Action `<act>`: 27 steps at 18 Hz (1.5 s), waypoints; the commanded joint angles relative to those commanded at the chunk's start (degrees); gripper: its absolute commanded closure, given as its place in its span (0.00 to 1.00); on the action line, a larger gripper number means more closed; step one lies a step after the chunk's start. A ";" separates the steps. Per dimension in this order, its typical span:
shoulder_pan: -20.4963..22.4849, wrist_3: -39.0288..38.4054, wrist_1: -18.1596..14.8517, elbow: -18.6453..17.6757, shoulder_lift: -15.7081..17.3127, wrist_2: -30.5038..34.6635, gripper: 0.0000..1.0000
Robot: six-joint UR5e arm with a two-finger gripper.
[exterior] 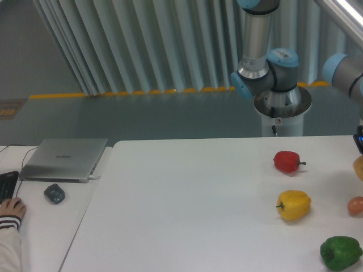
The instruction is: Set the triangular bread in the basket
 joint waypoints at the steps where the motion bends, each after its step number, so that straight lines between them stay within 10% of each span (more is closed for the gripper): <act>1: 0.62 0.00 0.26 1.24 -1.40 -1.86 1.00; 8: 4.49 2.01 14.31 6.52 -10.02 -3.11 1.00; 16: 9.24 10.46 18.10 7.58 -12.75 -3.20 1.00; 17: 9.33 10.55 18.46 6.88 -12.75 -3.20 0.88; 19: 9.24 10.81 19.16 5.57 -12.32 -3.20 0.13; 20: 9.24 10.90 20.21 4.77 -11.96 -3.20 0.00; 27: 7.23 10.37 18.21 0.21 -6.79 -4.25 0.00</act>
